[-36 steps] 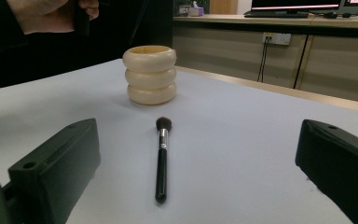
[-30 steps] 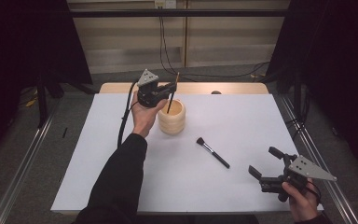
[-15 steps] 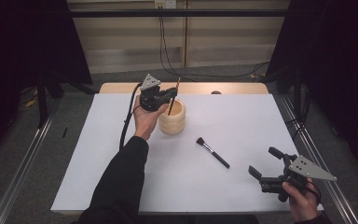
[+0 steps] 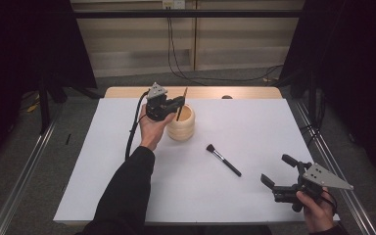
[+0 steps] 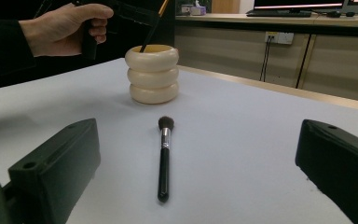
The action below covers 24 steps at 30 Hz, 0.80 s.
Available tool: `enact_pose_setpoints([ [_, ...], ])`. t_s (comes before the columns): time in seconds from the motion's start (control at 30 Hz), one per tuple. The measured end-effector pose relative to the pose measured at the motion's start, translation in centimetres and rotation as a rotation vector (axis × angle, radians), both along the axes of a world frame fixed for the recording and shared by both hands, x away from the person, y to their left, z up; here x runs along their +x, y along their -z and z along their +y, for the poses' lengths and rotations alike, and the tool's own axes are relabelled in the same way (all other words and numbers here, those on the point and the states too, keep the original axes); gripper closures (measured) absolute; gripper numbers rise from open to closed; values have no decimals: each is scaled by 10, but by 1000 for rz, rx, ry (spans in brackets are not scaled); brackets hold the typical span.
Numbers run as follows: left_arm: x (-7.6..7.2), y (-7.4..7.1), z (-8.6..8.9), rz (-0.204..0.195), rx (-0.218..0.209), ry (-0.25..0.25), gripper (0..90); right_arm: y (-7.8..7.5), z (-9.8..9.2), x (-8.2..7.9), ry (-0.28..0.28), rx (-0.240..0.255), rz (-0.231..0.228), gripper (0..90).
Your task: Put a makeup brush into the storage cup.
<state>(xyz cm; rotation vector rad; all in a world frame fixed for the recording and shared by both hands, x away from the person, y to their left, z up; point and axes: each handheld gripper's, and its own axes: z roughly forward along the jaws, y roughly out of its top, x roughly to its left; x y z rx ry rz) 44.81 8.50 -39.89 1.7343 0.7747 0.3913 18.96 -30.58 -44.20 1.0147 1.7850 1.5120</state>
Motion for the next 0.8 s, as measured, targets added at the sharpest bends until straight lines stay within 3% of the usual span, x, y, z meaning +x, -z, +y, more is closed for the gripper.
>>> enact_pose_setpoints([
  [0.8, -2, 6, 1, 35, 12, 13, 828, 0, 0, 0, 1, 3, 5, 0],
])
